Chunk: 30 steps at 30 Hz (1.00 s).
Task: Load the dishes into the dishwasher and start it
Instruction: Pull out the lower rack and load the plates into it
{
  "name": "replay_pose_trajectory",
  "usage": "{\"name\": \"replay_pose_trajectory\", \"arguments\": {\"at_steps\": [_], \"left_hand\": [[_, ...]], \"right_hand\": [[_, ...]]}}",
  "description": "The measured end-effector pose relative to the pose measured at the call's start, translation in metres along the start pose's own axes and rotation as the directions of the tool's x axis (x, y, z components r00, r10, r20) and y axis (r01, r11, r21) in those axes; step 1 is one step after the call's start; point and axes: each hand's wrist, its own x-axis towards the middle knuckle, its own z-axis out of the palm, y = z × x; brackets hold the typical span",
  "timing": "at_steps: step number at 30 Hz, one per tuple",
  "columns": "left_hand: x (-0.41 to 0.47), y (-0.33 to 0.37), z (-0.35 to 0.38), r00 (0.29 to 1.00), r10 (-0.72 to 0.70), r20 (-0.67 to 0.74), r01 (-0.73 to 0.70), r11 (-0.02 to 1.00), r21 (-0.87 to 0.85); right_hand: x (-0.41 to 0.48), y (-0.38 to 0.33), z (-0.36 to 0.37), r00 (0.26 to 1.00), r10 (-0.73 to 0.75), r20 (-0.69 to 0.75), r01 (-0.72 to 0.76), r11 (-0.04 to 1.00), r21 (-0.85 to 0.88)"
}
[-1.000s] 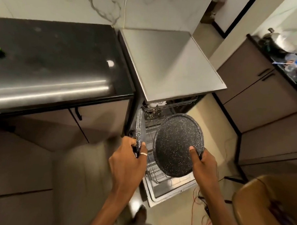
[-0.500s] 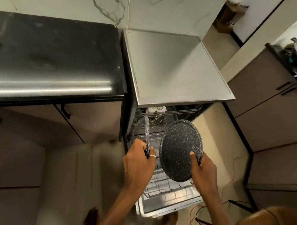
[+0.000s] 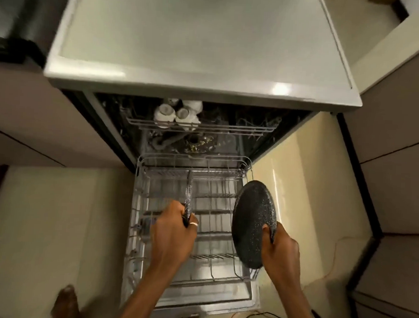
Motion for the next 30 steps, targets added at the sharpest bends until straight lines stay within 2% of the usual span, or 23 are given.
{"name": "replay_pose_trajectory", "arguments": {"at_steps": [6,13,18,30], "left_hand": [[0.028,0.004,0.069,0.999,0.035,0.019,-0.035,0.999,0.003],[0.048,-0.013,0.098,1.0,0.026,-0.012,-0.026,0.999,0.029],[0.055,-0.034,0.111,0.999,0.033,-0.038,-0.031,0.998,0.046],[0.059,-0.048,0.128,0.998,0.044,-0.036,-0.04,0.995,0.095]], "right_hand": [[0.086,0.043,0.035,1.0,-0.027,0.008,0.027,1.0,0.015],[0.173,0.051,0.068,0.998,-0.042,0.048,0.043,0.999,-0.033],[0.209,0.063,0.088,0.997,-0.075,0.029,0.077,0.992,-0.095],[0.237,0.083,0.129,0.989,-0.063,0.133,0.08,0.989,-0.127]]}}
